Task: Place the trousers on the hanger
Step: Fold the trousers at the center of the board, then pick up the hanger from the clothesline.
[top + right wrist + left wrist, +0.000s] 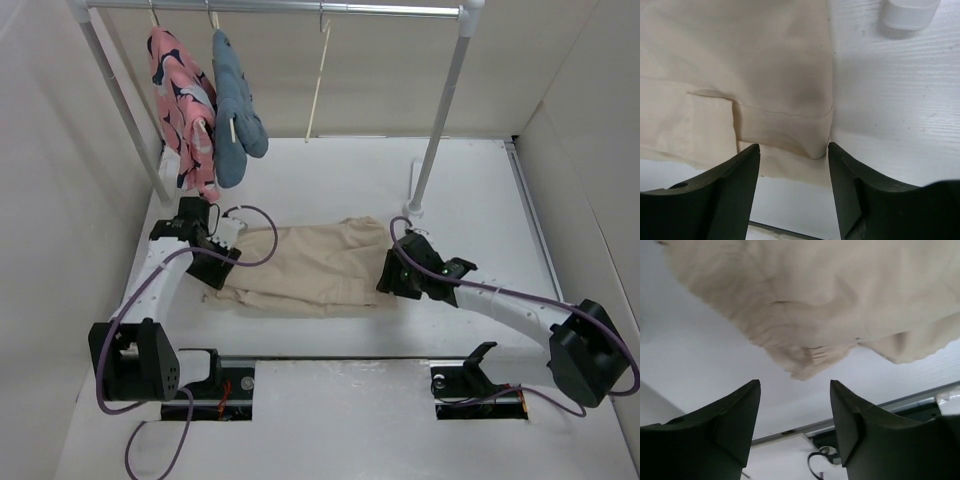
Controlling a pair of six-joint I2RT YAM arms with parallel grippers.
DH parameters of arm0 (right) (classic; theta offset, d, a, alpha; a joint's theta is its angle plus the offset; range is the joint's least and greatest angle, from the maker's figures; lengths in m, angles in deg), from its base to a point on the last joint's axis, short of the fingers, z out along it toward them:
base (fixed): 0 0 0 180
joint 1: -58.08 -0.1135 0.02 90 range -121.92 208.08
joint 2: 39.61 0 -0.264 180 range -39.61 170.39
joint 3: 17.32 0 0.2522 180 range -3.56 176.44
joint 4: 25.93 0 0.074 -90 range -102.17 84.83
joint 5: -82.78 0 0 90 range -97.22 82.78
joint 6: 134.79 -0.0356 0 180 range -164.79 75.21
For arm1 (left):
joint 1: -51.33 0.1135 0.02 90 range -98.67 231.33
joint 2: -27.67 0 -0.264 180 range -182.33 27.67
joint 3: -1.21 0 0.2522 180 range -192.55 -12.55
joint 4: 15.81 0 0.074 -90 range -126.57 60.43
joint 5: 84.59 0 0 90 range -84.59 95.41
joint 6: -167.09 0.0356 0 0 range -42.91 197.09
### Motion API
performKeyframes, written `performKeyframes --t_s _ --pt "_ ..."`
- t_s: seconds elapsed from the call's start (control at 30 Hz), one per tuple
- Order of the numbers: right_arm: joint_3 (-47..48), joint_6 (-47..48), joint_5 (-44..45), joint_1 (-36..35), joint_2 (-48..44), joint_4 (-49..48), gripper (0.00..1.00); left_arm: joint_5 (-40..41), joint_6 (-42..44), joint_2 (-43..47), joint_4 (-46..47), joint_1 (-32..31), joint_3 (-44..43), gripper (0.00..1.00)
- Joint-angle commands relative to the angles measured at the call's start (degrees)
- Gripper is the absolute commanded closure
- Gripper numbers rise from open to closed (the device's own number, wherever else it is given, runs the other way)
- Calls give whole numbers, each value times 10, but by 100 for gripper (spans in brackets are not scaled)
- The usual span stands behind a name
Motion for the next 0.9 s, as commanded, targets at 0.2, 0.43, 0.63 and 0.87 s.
performKeyframes --t_s 0.2,0.43,0.63,0.87 --pt "99 84 60 0 -5 85 32 -10 -26 77 118 -104 105 31" --pt "196 151 85 -7 -58 97 25 84 -25 75 177 -162 189 25" --pt "465 234 70 -7 -24 127 15 60 -24 124 164 -162 182 27" --pt "688 241 -83 44 89 6 8 73 -17 186 148 -162 154 25"
